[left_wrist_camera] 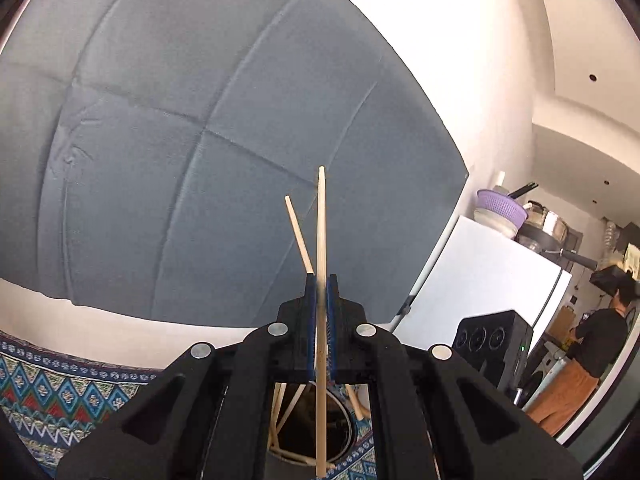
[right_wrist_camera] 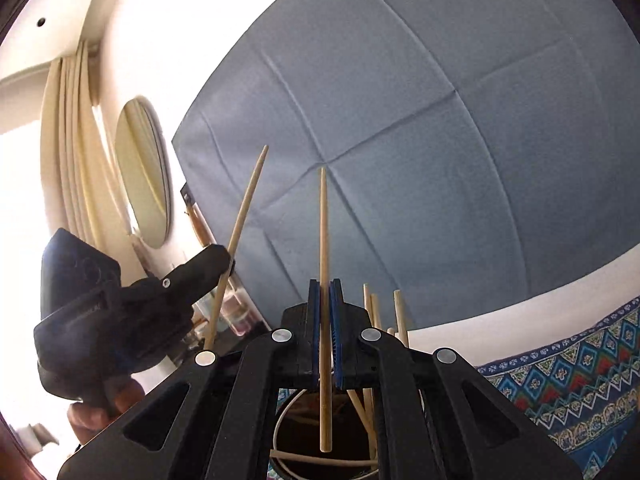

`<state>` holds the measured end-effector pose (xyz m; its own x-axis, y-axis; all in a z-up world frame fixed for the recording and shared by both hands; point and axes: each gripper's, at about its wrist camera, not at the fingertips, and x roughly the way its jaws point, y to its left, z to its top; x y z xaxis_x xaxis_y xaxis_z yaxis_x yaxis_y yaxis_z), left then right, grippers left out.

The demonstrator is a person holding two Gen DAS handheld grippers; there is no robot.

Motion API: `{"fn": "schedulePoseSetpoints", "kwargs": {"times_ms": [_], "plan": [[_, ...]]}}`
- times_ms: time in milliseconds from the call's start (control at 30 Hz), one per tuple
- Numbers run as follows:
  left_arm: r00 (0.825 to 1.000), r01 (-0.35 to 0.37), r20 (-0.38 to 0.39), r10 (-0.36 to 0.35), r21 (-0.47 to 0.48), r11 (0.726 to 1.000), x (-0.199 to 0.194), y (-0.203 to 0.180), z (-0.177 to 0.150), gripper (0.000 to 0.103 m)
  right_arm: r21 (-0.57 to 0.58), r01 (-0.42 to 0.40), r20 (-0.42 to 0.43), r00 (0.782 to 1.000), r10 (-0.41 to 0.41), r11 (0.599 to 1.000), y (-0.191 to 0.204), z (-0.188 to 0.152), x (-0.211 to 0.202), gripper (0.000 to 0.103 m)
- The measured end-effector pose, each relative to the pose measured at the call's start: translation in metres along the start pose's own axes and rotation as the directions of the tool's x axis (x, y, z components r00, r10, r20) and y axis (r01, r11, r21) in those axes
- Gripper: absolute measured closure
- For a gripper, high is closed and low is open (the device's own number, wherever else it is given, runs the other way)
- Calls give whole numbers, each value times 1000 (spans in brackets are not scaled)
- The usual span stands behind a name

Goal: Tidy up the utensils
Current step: 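Lift the left tool's stick over the black cup while the right tool carries its stick there, then open the left tool to drop its stick into the cup while the right tool releases its stick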

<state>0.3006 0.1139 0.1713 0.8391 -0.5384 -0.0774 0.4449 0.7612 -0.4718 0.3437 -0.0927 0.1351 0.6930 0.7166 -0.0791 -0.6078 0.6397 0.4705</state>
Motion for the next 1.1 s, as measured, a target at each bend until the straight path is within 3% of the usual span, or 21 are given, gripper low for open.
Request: {"fn": "schedulePoseSetpoints", "kwargs": {"times_ms": [200, 333, 600, 733, 1100], "plan": [[995, -16, 95, 15, 2, 1000, 18, 17, -23, 98, -133, 55, 101, 994, -42, 990, -1, -18, 3, 98], [994, -15, 110, 16, -9, 1000, 24, 26, -39, 98, -181, 79, 97, 993, -62, 980, -4, -29, 6, 98], [997, 4, 81, -13, 119, 993, 10, 14, -55, 98, -259, 91, 51, 995, -80, 962, 4, -44, -1, 98], [999, -27, 51, 17, 191, 981, 1, 7, -66, 98, -295, 98, 36, 995, -91, 951, 9, -47, -9, 98], [996, -84, 8, 84, 209, 974, -16, 6, -76, 98, -358, 126, 9, 991, -132, 925, 23, -53, -36, 98]]}}
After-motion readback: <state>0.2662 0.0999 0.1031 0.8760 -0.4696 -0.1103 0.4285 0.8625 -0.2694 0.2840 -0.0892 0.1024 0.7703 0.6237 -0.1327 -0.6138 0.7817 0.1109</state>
